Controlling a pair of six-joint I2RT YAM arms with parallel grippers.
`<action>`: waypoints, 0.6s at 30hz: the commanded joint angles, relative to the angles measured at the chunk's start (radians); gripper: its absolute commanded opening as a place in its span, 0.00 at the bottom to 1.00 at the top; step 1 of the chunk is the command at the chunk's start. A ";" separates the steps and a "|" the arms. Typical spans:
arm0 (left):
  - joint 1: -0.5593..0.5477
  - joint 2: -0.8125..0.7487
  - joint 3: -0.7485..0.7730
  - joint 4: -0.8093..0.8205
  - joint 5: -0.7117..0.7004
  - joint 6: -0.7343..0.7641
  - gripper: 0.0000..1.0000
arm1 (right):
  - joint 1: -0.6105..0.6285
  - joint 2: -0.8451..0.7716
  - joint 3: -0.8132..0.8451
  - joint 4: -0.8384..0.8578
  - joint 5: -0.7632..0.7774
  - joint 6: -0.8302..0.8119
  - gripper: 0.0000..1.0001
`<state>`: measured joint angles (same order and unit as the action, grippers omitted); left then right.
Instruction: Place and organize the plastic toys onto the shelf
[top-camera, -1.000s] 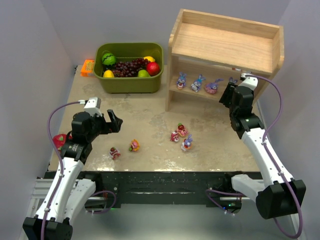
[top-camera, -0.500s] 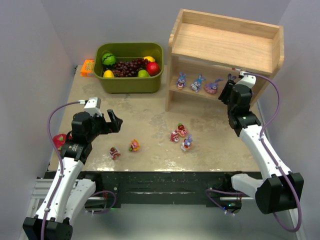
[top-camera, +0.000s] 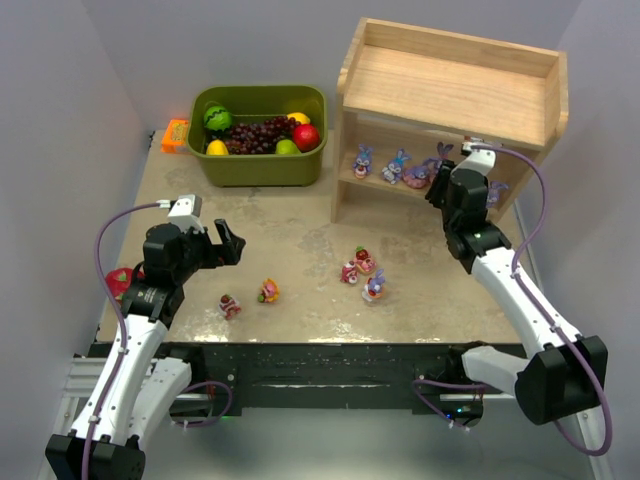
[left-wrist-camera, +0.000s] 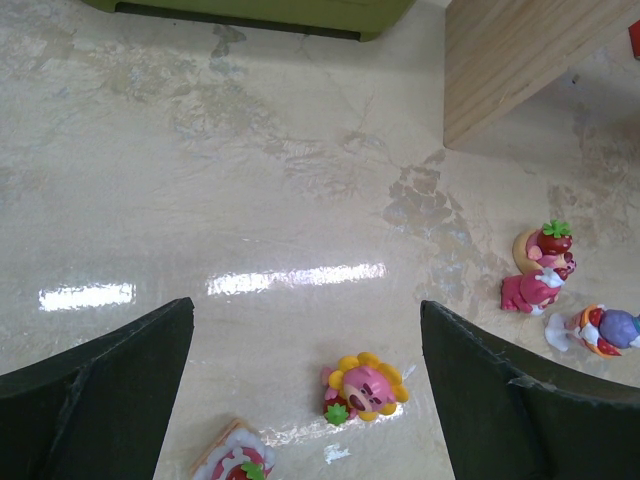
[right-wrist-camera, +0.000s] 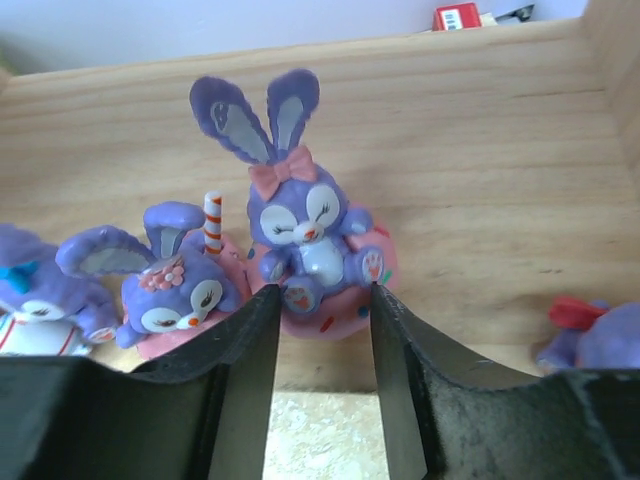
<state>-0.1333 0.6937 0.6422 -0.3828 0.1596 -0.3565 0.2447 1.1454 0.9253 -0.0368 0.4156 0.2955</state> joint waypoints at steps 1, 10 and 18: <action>-0.006 -0.008 0.007 0.025 -0.006 0.007 0.99 | 0.047 0.031 0.020 -0.055 0.018 0.021 0.40; -0.006 -0.010 0.008 0.025 -0.008 0.007 1.00 | 0.099 0.045 0.040 -0.098 0.072 0.066 0.39; -0.006 -0.013 0.007 0.022 -0.008 0.007 0.99 | 0.103 0.028 0.038 -0.097 0.069 0.086 0.37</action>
<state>-0.1333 0.6914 0.6422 -0.3828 0.1593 -0.3565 0.3401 1.1854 0.9432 -0.0925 0.4808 0.3504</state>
